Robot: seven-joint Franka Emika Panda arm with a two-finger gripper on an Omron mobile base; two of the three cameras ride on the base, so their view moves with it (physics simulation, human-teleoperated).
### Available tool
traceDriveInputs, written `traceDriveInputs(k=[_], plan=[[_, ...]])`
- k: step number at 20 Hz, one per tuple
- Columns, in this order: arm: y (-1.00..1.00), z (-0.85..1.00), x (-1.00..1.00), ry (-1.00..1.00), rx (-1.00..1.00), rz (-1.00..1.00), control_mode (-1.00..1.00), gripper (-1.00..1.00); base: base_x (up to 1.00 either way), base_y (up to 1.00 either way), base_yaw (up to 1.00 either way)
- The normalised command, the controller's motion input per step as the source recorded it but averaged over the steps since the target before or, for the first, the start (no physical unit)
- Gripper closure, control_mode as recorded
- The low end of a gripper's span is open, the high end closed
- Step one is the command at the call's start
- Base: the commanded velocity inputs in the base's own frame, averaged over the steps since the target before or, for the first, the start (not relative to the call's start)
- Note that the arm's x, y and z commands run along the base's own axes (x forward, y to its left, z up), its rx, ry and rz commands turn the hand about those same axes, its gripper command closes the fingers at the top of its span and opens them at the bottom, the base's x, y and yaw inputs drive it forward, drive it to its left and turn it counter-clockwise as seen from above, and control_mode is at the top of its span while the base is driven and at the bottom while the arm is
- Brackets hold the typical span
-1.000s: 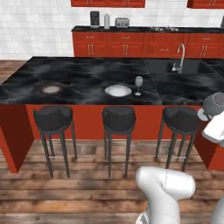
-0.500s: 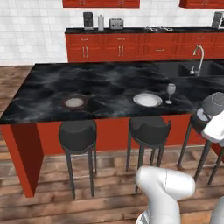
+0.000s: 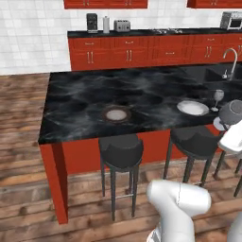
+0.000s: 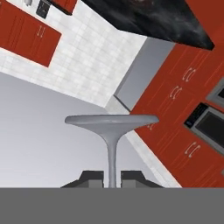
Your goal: Retrieve the wine glasses from the counter and place one next to each plate.
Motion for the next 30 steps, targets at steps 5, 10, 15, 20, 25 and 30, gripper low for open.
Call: traceDriveInputs(k=[5, 10, 15, 20, 25, 30], plan=[[0.0, 0.0, 0.0, 0.0, 0.0, 0.0, 1.0, 1.0, -0.09, 0.94, 0.0], [0.0, 0.0, 0.0, 0.0, 0.0, 0.0, 1.0, 1.0, 0.72, 0.55, 0.0], [0.0, 0.0, 0.0, 0.0, 0.0, 0.0, 1.0, 1.0, 0.89, -0.01, 0.0], [0.0, 0.0, 0.0, 0.0, 0.0, 0.0, 1.0, 1.0, 0.88, -0.28, 0.0], [0.0, 0.0, 0.0, 0.0, 0.0, 0.0, 1.0, 1.0, 0.99, 0.0, -0.06], [0.0, 0.0, 0.0, 0.0, 0.0, 0.0, 1.0, 1.0, 0.86, 0.0, -0.28]])
